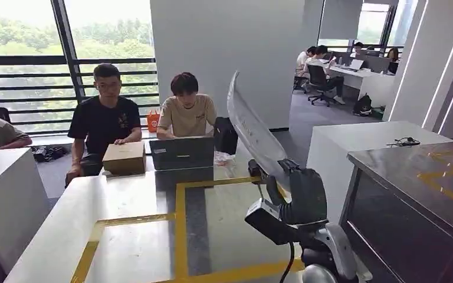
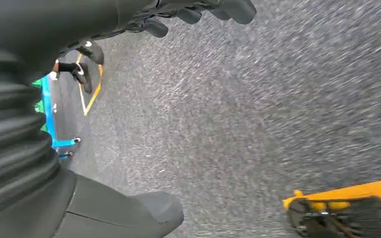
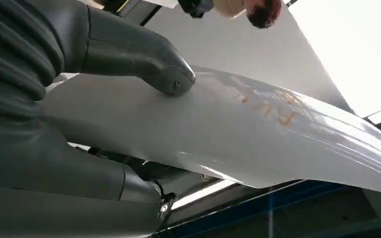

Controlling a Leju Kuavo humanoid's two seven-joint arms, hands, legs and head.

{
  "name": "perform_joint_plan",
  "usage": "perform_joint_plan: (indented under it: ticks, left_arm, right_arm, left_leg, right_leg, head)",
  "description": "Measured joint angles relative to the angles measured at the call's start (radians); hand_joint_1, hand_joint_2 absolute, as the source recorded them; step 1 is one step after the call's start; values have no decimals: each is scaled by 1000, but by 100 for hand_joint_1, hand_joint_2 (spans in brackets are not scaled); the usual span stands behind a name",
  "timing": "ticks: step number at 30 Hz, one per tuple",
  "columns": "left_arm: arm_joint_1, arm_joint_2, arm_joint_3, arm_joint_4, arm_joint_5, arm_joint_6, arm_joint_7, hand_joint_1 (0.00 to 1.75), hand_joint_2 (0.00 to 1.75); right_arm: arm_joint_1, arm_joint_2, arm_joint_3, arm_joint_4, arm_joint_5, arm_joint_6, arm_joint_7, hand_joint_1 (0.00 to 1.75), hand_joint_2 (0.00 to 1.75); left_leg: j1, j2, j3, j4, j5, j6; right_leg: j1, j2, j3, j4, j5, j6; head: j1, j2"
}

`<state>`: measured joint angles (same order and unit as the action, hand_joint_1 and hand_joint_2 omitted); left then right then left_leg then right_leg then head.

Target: Take the parts from the cabinet and place them on the table.

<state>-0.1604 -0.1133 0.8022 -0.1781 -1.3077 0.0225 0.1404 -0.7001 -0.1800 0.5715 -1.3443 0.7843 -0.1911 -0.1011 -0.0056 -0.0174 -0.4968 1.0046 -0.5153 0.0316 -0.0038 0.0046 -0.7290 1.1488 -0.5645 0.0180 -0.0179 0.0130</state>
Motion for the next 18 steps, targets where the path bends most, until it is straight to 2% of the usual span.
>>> perform_joint_plan:
  ticks: [1,2,3,4,5,6,7,8,9,10,11,12,13,14,15,16,17,18]
  left_arm:
    - [1,0,0,0,0,0,0,0,175]
    - [-1,-1,0,2,0,0,0,0,175]
    - [-3,-1,0,1,0,0,0,0,175]
    - [-3,0,0,0,0,0,3,0,175]
    - [-4,0,0,-1,0,0,3,0,175]
    - [-7,0,0,-1,0,1,3,0,175]
    - [-11,2,0,-2,0,2,3,0,175]
    - [-13,0,0,0,0,2,3,0,175]
    - [-16,0,0,0,0,0,-1,0,175]
    - [-17,0,0,0,0,-3,-5,0,175]
    - [-16,0,0,0,-1,-8,-10,0,175]
    - [-16,1,0,0,-2,-13,-14,0,175]
    - [-16,1,0,0,-5,-15,-14,0,175]
    - [-17,2,0,0,-12,-19,-14,0,175]
    - [-19,2,0,0,-19,-22,-14,0,175]
    - [-21,2,0,0,-24,-24,-13,0,175]
    - [-21,2,-1,0,-27,-24,-11,0,175]
    - [-23,2,-1,0,-29,-25,-11,0,175]
  right_arm:
    - [4,-3,0,0,0,0,0,175,175]
    - [6,-8,0,3,0,0,-1,175,175]
    - [8,-12,0,5,0,2,2,175,175]
    - [7,-13,0,5,-1,4,4,175,175]
    - [-1,-13,-1,8,-4,7,1,175,175]
    - [-13,-13,-1,14,-13,11,-2,175,175]
    - [-22,-11,-1,22,-20,15,-6,175,175]
    - [-33,-12,0,41,-25,20,-11,175,175]
    - [-45,-9,1,62,-31,28,-14,175,175]
    - [-52,-4,2,85,-34,31,-13,175,175]
    - [-57,0,2,110,-39,33,-10,175,175]
    - [-65,5,3,137,-40,43,-3,175,175]
    - [-76,12,3,164,-40,55,10,175,175]
    - [-94,23,4,213,-41,70,23,175,175]
    - [-118,34,5,263,-40,82,29,175,175]
    - [-141,47,5,316,-40,85,29,175,175]
    - [-155,56,5,368,-39,84,25,175,175]
    - [-166,64,8,403,-38,86,21,175,175]
  left_leg:
    - [0,0,4,-1,-16,-2]
    - [-3,-1,28,11,-33,-5]
    - [-4,-6,25,3,-50,-14]
    - [-2,-3,38,-9,-62,-19]
    - [-4,-3,51,9,-47,-27]
    - [-5,-2,47,26,-37,-32]
    - [-3,0,20,75,-21,-37]
    - [-3,4,-24,151,-3,-42]
    - [0,6,-75,222,-18,-47]
    - [3,7,-121,271,-53,-52]
    - [4,8,-156,296,-106,-55]
    - [5,10,-183,297,-158,-55]
    - [6,11,-199,279,-179,-57]
    - [6,12,-202,235,-159,-56]
    - [6,12,-195,167,-92,-51]
    - [6,13,-184,85,11,-45]
    - [6,15,-180,16,120,-40]
    - [1,14,-190,2,147,-35]
  right_leg:
    - [2,-1,12,-78,103,-8]
    - [6,-2,7,-145,220,-11]
    - [9,-2,14,-137,215,-15]
    - [11,0,26,-136,205,-21]
    - [9,0,34,-144,198,-27]
    - [8,3,50,-144,200,-35]
    - [4,3,64,-147,195,-42]
    - [2,1,77,-148,185,-52]
    - [1,0,90,-148,175,-58]
    - [1,1,103,-149,164,-57]
    - [0,1,115,-149,152,-57]
    - [-1,2,129,-149,140,-55]
    - [-1,3,142,-148,128,-54]
    - [-1,3,157,-147,115,-51]
    - [-1,3,172,-144,102,-49]
    - [-1,3,185,-143,89,-45]
    - [0,3,180,-143,79,-41]
    - [5,5,190,-132,71,-35]
  head:
    - [0,0]
    - [0,0]
    - [2,0]
    - [0,0]
    - [0,0]
    - [-1,0]
    - [0,0]
    - [-3,0]
    - [-3,0]
    - [-3,0]
    - [-3,0]
    - [-3,0]
    - [-3,0]
    - [-3,0]
    - [-5,0]
    - [-5,0]
    - [-5,0]
    - [-5,0]
